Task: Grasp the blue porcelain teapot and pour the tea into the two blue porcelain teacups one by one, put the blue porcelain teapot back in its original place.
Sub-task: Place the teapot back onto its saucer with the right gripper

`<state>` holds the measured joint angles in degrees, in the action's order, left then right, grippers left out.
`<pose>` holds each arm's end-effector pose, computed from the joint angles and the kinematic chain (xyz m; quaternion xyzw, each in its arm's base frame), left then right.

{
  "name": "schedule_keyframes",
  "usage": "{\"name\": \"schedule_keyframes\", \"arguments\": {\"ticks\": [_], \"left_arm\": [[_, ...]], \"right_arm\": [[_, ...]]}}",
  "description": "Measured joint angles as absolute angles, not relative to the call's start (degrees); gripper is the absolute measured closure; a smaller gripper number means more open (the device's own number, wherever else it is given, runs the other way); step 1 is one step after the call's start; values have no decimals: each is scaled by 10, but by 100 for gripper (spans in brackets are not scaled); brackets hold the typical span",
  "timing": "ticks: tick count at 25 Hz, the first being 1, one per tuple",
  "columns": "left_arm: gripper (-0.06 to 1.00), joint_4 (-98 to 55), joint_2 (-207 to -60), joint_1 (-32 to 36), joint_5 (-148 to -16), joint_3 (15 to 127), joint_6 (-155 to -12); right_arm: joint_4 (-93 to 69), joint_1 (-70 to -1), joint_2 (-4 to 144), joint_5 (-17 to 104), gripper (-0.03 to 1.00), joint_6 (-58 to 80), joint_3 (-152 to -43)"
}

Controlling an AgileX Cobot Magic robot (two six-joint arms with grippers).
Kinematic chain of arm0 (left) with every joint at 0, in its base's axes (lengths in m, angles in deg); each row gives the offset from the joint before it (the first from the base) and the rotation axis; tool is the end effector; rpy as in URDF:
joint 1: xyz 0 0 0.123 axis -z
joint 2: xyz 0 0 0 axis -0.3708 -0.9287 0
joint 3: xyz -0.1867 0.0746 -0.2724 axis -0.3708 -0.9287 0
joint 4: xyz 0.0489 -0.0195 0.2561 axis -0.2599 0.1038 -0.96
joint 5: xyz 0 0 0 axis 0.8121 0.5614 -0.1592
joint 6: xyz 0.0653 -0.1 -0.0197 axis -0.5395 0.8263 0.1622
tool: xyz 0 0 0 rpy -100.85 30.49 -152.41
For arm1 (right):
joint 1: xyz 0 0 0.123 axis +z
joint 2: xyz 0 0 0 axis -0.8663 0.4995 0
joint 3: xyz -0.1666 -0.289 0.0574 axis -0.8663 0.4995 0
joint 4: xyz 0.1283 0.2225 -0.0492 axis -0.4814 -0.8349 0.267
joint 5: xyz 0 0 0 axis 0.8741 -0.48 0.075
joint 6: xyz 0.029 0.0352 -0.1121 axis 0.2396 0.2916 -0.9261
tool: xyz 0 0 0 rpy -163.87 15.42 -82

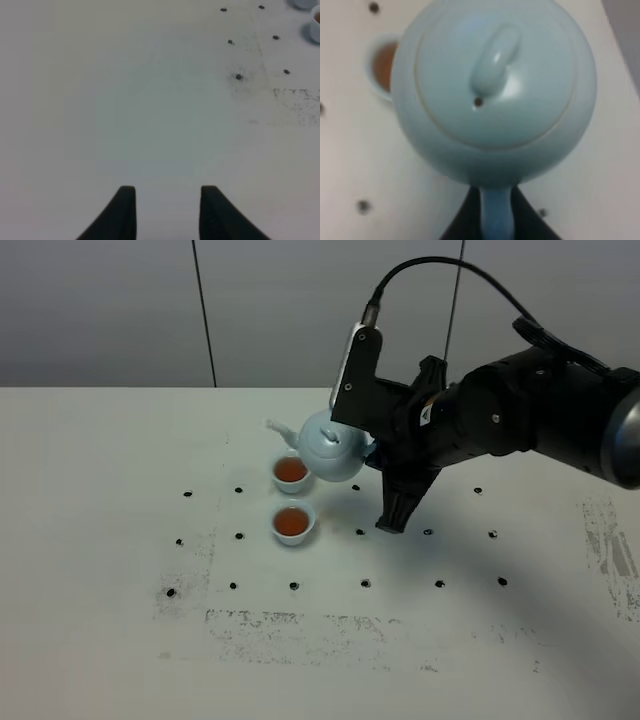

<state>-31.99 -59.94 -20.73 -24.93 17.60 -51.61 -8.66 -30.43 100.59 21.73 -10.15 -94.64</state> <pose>-0.0200 -0.0045 0.2546 0.0221 0.8639 -0.0198 0.5028 0.3820 0.2222 0.2690 -0.5471 0.7722 -0.0123 0.3230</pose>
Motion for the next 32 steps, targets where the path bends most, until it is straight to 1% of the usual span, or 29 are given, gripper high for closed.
{"name": "schedule_keyframes", "arguments": {"ticks": [4,7,10,22,27,32], "left_arm": [[65,-320,-599,-207,-249,176,-516],[65,-320,-599,-207,-249,176,-516],[65,-320,-599,-207,-249,176,-516],[65,-320,-599,-207,-249,176,-516],[65,-320,-599,-207,-249,176,-516],[65,-320,-599,-207,-249,176,-516]], "right_arm": [[-137,-320,1001,225,94,39,-895],[-167,-332,1002,260,94,130,-856],[-186,-335,1002,288,94,179,-833],[-215,-323,1071,347,94,190,-830],[-216,-323,1101,357,94,191,-830],[-217,-323,1099,358,94,191,-829]]}}
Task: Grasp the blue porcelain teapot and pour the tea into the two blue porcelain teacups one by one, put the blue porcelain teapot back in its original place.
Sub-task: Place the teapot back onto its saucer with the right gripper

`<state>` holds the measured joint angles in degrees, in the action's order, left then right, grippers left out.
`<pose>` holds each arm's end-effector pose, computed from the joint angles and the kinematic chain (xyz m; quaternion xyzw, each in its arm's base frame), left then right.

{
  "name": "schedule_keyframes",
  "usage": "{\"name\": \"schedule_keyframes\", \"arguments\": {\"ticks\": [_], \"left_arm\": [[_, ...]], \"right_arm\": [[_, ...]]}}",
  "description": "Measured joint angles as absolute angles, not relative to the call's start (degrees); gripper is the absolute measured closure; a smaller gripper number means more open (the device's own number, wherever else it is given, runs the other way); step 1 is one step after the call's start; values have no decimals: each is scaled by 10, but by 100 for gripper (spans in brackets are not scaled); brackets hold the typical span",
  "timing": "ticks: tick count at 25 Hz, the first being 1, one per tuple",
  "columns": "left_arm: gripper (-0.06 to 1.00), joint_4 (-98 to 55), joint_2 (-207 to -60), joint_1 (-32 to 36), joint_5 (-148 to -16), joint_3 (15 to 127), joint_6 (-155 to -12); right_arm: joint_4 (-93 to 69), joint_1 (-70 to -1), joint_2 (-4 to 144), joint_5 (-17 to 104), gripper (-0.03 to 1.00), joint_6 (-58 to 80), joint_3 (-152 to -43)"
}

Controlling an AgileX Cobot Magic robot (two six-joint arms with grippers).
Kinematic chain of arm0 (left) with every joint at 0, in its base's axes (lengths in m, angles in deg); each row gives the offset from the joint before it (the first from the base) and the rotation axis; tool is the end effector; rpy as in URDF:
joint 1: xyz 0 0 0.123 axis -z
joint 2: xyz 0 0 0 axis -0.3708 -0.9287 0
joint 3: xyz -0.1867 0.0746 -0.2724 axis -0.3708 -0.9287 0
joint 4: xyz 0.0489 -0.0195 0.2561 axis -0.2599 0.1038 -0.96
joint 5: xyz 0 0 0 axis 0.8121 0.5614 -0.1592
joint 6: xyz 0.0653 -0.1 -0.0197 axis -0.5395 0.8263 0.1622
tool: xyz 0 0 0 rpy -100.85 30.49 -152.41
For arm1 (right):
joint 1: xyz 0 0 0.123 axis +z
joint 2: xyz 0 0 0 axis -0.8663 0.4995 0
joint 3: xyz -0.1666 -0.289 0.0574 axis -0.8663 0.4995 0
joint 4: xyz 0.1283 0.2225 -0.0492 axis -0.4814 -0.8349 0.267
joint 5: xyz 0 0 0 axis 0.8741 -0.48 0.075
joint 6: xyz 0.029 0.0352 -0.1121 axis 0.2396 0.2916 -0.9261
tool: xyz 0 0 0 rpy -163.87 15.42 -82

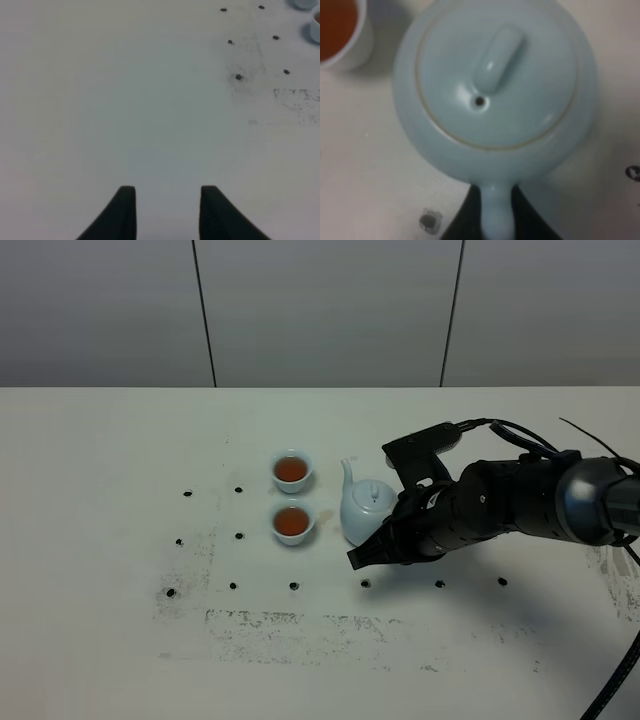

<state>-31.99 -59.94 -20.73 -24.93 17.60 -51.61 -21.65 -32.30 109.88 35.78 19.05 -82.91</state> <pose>-0.0200 -0.0045 0.2546 0.0221 0.8639 -0.0198 0.5028 0.3817 0.2124 0.1538 -0.2273 0.9348 0.1088 0.2504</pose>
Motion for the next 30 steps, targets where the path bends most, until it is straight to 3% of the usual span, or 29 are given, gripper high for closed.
{"name": "schedule_keyframes", "arguments": {"ticks": [5,15,30], "left_arm": [[65,-320,-599,-207,-249,176,-517],[65,-320,-599,-207,-249,176,-517],[65,-320,-599,-207,-249,176,-517]], "right_arm": [[-197,-342,1053,335,94,191,-829],[-155,-468,1037,321,94,234,-855],[-142,-505,1101,298,94,245,-879]]}}
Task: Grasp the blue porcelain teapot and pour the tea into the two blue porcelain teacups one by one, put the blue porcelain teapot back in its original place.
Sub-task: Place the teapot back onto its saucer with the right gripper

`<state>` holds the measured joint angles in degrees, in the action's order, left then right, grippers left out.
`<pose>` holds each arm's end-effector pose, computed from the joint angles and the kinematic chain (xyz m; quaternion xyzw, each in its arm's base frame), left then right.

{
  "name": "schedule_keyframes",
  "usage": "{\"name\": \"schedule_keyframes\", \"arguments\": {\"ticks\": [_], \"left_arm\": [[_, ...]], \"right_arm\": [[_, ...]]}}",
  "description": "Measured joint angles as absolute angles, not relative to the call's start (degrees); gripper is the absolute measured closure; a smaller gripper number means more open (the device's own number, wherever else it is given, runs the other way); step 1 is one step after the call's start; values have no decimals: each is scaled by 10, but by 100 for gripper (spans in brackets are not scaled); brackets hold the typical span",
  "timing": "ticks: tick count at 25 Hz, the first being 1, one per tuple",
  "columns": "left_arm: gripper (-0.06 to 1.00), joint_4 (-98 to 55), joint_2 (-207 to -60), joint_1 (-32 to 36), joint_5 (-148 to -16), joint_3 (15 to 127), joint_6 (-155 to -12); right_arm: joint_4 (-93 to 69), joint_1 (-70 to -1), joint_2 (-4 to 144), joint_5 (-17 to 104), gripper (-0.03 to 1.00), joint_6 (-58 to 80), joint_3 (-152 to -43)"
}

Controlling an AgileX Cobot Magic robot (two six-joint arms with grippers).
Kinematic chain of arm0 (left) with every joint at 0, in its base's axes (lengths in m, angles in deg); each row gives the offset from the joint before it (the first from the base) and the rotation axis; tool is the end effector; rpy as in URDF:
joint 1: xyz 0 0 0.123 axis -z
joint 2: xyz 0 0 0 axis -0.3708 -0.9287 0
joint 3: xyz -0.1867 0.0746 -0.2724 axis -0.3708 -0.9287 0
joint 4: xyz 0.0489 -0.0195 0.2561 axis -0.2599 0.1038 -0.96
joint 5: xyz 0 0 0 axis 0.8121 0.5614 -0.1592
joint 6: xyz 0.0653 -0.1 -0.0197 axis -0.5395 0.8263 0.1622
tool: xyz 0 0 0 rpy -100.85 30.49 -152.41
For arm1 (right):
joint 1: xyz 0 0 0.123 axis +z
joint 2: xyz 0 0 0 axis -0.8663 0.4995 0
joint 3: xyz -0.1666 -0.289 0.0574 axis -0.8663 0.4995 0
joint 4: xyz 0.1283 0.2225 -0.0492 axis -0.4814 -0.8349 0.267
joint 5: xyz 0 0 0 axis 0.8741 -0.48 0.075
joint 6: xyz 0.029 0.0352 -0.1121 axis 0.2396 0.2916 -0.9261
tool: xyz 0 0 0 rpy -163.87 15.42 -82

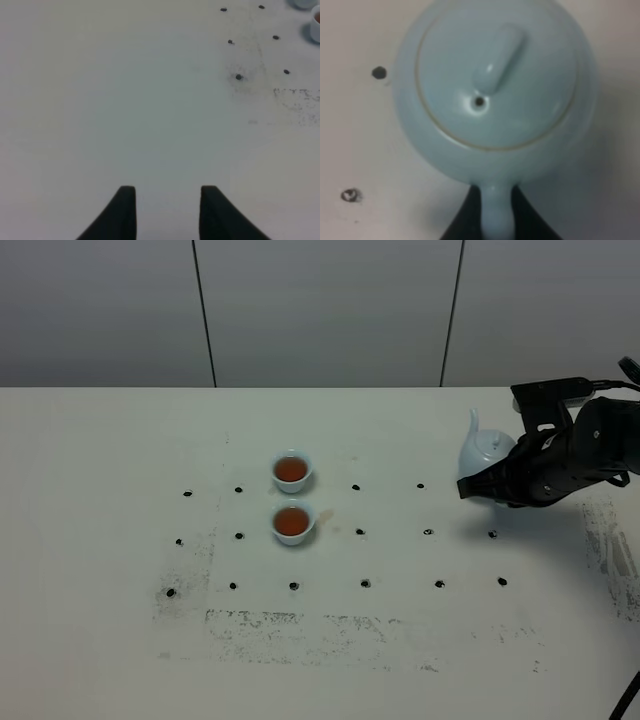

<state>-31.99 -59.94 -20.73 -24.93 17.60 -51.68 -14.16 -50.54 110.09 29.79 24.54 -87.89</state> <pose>-0.0200 -0.0045 0.2546 0.0226 0.8639 -0.0195 0.5028 0.4400 0.0816 0.1690 -0.0905 0.9619 0.0522 0.2528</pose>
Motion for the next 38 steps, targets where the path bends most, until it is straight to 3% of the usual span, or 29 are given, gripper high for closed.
{"name": "schedule_keyframes", "arguments": {"ticks": [29,34,38], "left_arm": [[65,-320,-599,-207,-249,176,-516],[65,-320,-599,-207,-249,176,-516],[65,-320,-599,-207,-249,176,-516]], "right_arm": [[-128,-512,1124,323,94,246,-880],[-126,-512,1124,323,88,245,-880],[-126,-512,1124,324,75,240,-880]]}}
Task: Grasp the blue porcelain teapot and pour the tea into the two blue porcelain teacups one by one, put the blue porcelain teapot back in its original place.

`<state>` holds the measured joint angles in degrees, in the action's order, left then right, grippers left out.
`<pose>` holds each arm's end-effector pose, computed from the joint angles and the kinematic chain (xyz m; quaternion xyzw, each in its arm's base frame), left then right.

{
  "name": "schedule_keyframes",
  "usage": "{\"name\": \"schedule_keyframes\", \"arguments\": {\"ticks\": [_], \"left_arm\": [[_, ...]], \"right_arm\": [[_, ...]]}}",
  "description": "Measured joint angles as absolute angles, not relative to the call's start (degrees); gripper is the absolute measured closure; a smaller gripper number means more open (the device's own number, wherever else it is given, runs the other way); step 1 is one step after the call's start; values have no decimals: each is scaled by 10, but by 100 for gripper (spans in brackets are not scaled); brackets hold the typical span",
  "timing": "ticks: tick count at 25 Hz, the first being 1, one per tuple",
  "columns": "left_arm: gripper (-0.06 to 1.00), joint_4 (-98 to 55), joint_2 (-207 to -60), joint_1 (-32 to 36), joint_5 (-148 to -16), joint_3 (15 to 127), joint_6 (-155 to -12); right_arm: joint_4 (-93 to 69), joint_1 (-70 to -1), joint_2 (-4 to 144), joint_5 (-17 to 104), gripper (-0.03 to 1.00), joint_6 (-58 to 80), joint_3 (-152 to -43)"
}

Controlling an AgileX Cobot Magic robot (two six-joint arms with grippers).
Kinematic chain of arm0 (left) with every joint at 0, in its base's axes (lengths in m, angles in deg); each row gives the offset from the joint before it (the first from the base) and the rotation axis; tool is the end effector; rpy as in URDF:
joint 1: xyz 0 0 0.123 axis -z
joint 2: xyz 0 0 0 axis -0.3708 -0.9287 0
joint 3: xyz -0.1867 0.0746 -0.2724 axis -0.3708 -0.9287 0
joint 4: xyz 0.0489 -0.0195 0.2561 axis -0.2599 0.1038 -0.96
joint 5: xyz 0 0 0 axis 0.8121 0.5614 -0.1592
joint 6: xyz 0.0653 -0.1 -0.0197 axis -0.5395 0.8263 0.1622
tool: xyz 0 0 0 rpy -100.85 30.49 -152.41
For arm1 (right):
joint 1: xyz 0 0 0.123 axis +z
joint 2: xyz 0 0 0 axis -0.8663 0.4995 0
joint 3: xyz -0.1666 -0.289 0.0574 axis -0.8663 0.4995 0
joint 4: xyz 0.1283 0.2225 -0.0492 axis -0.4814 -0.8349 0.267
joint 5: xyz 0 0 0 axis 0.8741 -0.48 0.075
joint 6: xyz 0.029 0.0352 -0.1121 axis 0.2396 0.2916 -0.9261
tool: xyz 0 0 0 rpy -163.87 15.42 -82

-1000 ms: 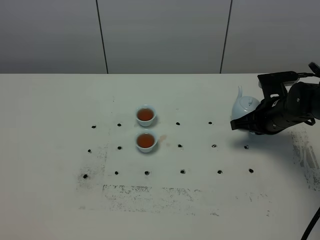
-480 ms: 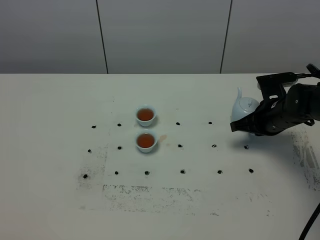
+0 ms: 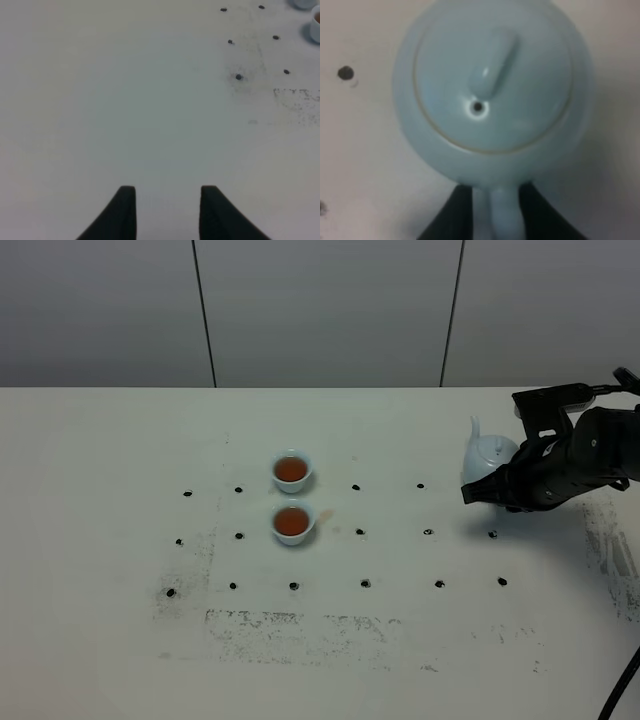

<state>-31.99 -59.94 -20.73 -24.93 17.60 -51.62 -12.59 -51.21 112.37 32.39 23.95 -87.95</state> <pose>-0.0200 -0.0045 0.2546 0.0222 0.8639 -0.0197 0.5028 0.4476 0.0754 0.1539 -0.0988 0.9606 0.0387 0.2567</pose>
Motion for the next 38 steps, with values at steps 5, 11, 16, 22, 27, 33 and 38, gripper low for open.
{"name": "schedule_keyframes", "arguments": {"ticks": [5,11,16,22,27,33,38], "left_arm": [[65,-320,-599,-207,-249,176,-516],[65,-320,-599,-207,-249,176,-516],[65,-320,-599,-207,-249,176,-516],[65,-320,-599,-207,-249,176,-516],[65,-320,-599,-207,-249,176,-517],[65,-320,-599,-207,-249,176,-517],[65,-320,-599,-207,-249,176,-517]], "right_arm": [[-126,-512,1124,326,55,237,-880],[-126,-512,1116,315,41,235,-880],[-123,-516,1059,276,40,235,-880],[-114,-570,1006,272,40,235,-881],[-113,-626,1003,270,40,220,-882],[-115,-649,1001,236,40,216,-885],[-141,-649,972,120,40,215,-922]]}}
